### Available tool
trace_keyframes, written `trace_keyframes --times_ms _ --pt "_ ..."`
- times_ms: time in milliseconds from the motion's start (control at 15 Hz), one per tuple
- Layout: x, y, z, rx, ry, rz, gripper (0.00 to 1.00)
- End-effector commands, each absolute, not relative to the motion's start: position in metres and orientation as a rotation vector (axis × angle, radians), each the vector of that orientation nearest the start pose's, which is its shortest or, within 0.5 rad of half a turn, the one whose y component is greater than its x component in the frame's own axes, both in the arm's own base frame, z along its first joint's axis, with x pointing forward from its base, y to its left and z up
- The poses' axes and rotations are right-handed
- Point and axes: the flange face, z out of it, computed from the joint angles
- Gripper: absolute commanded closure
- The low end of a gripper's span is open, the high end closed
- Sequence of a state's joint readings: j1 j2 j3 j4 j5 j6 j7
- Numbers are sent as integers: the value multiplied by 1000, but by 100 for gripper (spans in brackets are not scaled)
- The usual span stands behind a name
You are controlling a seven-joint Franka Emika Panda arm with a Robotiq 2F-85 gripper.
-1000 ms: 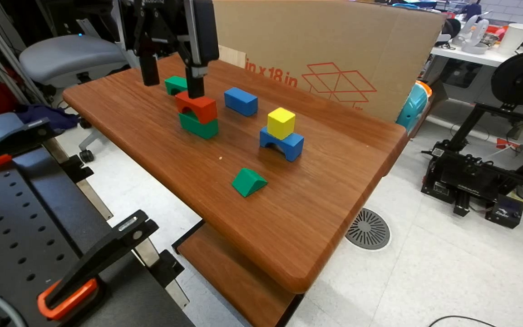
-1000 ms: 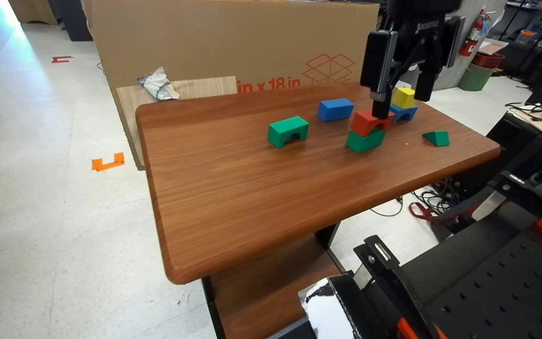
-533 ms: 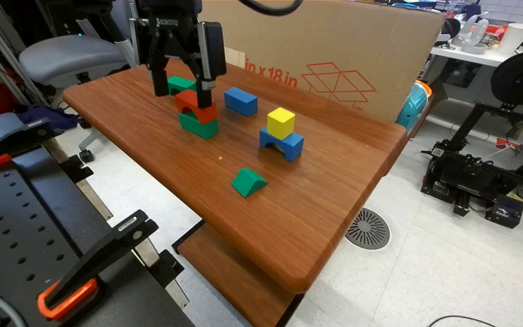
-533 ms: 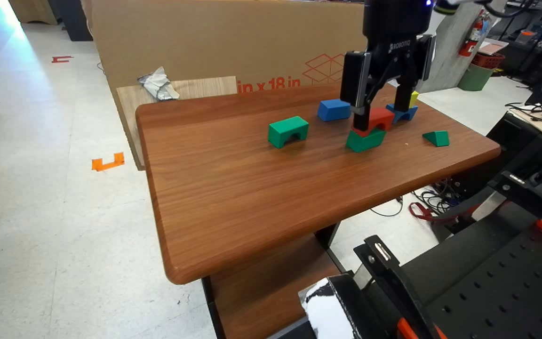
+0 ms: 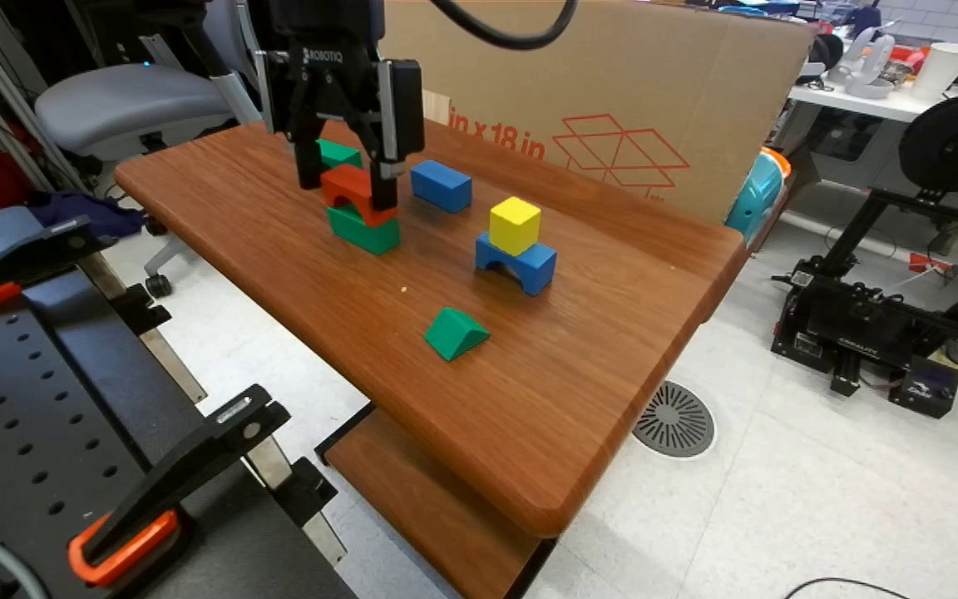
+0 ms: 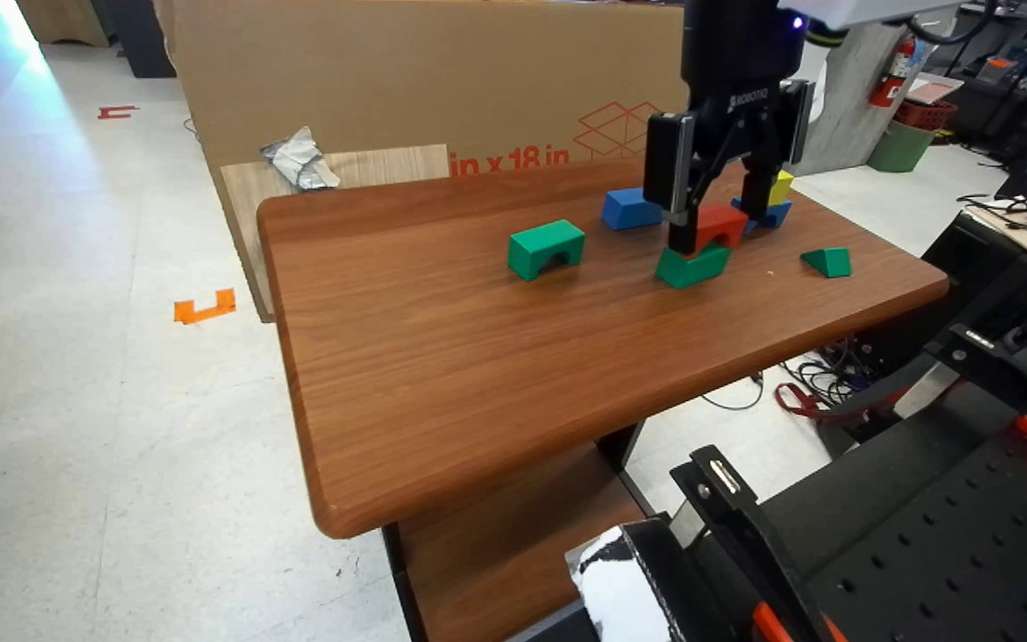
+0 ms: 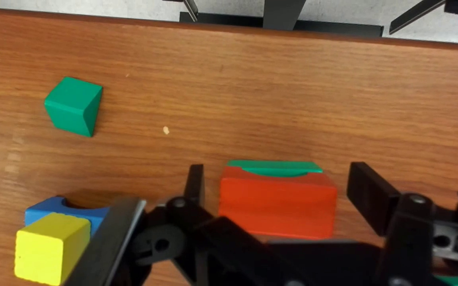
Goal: Put the orange block on the table
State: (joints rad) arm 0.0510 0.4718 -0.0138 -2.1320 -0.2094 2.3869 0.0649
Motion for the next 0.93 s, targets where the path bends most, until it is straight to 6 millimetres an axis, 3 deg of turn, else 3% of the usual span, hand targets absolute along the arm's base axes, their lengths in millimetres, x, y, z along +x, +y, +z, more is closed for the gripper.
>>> trace_keyframes --times_ms 0,133,533,867 --pt "551 19 169 -3266 -248 378 40" --pt "550 18 175 -3260 -254 384 56" --pt "543 24 192 -3252 -259 429 57" --pt "529 54 198 -3253 -308 456 57"
